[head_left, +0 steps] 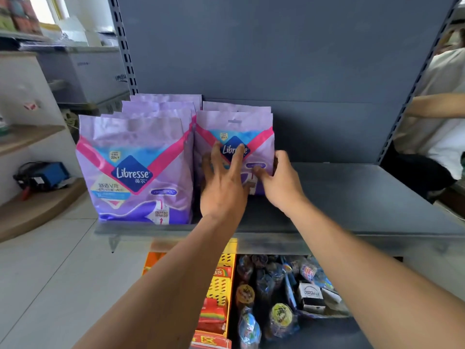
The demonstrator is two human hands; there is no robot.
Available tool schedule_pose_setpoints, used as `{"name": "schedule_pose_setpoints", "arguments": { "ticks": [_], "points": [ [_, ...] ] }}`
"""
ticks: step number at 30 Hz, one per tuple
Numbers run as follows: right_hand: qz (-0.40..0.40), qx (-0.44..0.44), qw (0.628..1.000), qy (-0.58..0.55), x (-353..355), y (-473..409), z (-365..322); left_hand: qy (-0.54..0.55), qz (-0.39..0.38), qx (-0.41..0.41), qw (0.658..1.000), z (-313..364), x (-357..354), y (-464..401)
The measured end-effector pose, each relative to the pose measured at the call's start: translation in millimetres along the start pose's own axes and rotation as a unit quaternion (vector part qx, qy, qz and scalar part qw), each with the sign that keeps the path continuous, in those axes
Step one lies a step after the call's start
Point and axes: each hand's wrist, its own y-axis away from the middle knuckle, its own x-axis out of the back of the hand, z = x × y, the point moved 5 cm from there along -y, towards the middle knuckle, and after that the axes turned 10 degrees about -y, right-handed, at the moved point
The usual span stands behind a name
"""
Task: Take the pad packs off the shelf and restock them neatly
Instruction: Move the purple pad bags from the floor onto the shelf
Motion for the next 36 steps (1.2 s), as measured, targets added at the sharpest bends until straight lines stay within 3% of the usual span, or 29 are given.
{"name": "schedule_pose_setpoints", "arguments": {
  "ticks": [7,13,19,29,33,36],
  "points": [
    [0.028,0.034,0.999,0.011,-2.2,-9.8,0.6,-0.035,0.042,0.0,0.998,-4.4,0.1,-17.3],
    [0.003,0.013,0.997,0.078,-3.8,-6.9,4.6,-0.059,0.031,-0.009,0.998,-7.4,-6.0,-14.7],
    [0.032,0.022,0.997,0.072,-2.7,-3.5,0.0,-0.068,0.047,-0.004,0.997,-8.7,-4.3,-17.7],
    [0.007,-0.012,0.994,0.111,1.7,-1.0,-11.1,-0.051,0.035,-0.021,0.998,-2.7,8.1,-10.5],
    [0.034,0.05,0.977,0.207,14.6,21.4,-29.0,0.001,0.024,-0.054,0.998,10.1,25.2,2.7],
    [0.027,0.148,0.932,0.33,29.3,51.9,-47.4,0.02,0.03,-0.078,0.996,21.2,41.2,18.4]
  ]
}}
